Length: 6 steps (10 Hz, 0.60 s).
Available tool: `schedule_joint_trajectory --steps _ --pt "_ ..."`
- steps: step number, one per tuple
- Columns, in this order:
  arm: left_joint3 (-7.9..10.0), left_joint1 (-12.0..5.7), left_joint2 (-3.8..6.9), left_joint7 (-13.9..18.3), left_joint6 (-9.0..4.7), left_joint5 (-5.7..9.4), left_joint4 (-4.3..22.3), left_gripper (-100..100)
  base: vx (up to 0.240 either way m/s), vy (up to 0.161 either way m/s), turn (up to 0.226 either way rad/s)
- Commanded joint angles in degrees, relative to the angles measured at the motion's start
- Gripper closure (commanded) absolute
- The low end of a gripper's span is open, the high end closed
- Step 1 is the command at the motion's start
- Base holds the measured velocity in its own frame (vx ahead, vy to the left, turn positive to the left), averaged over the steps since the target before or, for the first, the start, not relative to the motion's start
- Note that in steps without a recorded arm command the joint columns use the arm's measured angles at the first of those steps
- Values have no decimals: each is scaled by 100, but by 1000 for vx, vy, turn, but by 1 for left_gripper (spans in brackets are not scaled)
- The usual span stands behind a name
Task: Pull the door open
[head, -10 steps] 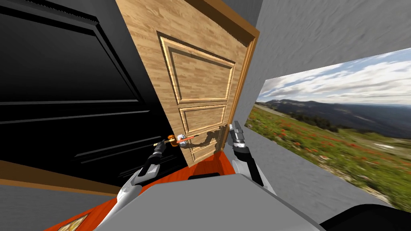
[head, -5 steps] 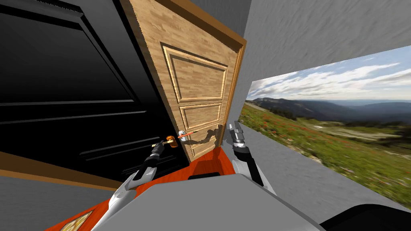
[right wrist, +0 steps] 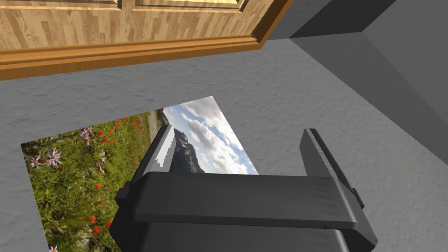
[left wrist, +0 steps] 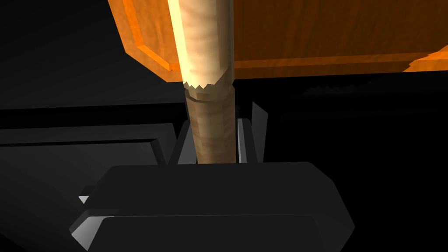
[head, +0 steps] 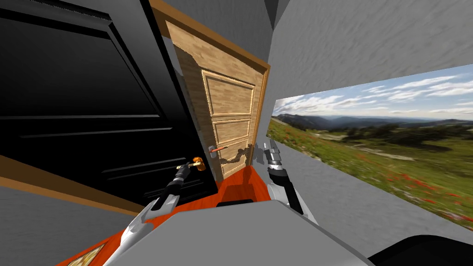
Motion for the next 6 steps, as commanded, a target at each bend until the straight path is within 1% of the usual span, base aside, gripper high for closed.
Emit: schedule_joint_trajectory --steps 1,2,4,5,6 --pt "0 0 0 0 0 0 0 100 -83 51 -51" --pt "-107 101 75 94 -100 -8 -52 100 -141 29 -128" --pt "-201 211 177 198 -210 -12 -115 100 -235 65 -156" --pt "-255 273 235 257 -272 -14 -152 100 -216 31 -133" --pt "-338 369 324 348 -368 -17 -207 100 -239 56 -145"
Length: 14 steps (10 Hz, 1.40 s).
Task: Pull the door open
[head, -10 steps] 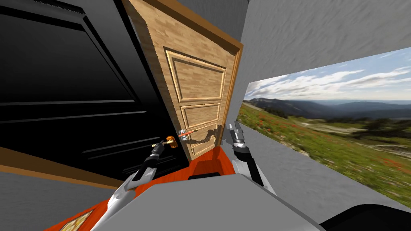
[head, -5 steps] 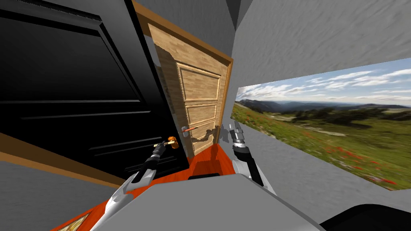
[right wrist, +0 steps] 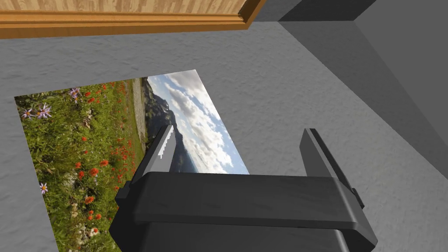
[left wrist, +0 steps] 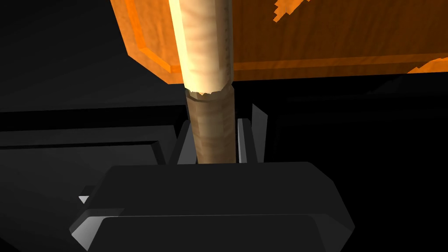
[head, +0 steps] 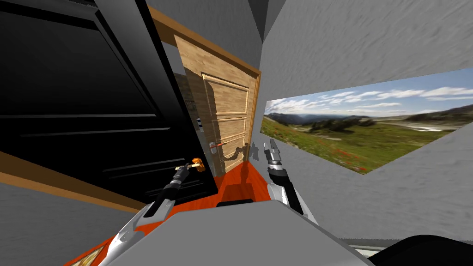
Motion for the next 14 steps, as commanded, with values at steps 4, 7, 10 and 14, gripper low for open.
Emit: schedule_joint_trajectory --steps 4,7,10,14 --pt "-197 230 222 225 -163 -2 -146 100 -220 70 -118" --pt "-351 479 422 412 -496 -11 -172 100 -196 78 -159" --pt "-449 647 573 542 -746 -14 -195 100 -200 47 -112" --pt "-483 760 728 647 -917 -2 -175 100 -161 53 -95"
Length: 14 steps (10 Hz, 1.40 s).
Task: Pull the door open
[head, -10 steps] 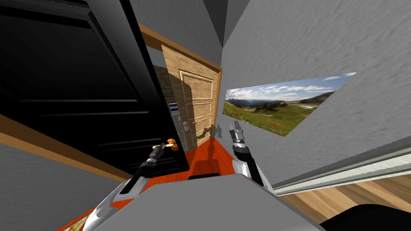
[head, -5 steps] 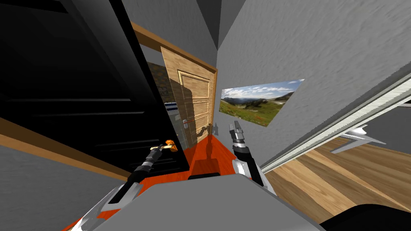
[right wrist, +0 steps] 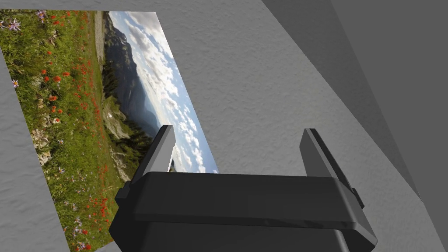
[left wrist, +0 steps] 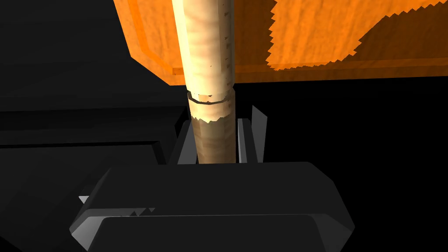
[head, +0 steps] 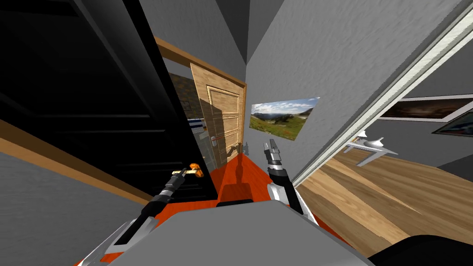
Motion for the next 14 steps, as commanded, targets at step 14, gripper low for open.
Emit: schedule_joint_trajectory --steps 14 --pt "-241 539 525 402 -1149 -12 282 100 -188 69 -144"
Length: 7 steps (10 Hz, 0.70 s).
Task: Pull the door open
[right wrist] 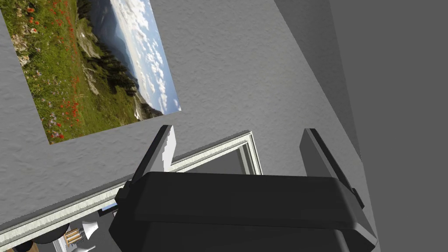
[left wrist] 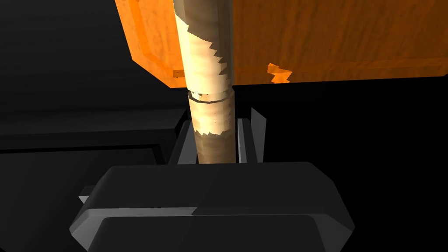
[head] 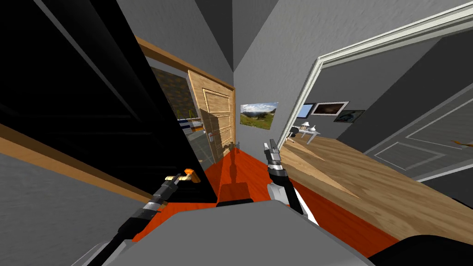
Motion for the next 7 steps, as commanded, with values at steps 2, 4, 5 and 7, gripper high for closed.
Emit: schedule_joint_trajectory --steps 2,4,5,7 --pt "-87 82 53 62 -258 -31 89 100 -201 76 -148" --pt "-114 133 106 105 -414 -39 143 100 -212 94 -161" --pt "-125 153 127 123 -475 -42 165 100 -186 92 -112" --pt "-106 155 154 126 -485 -36 191 100 -143 48 -79"
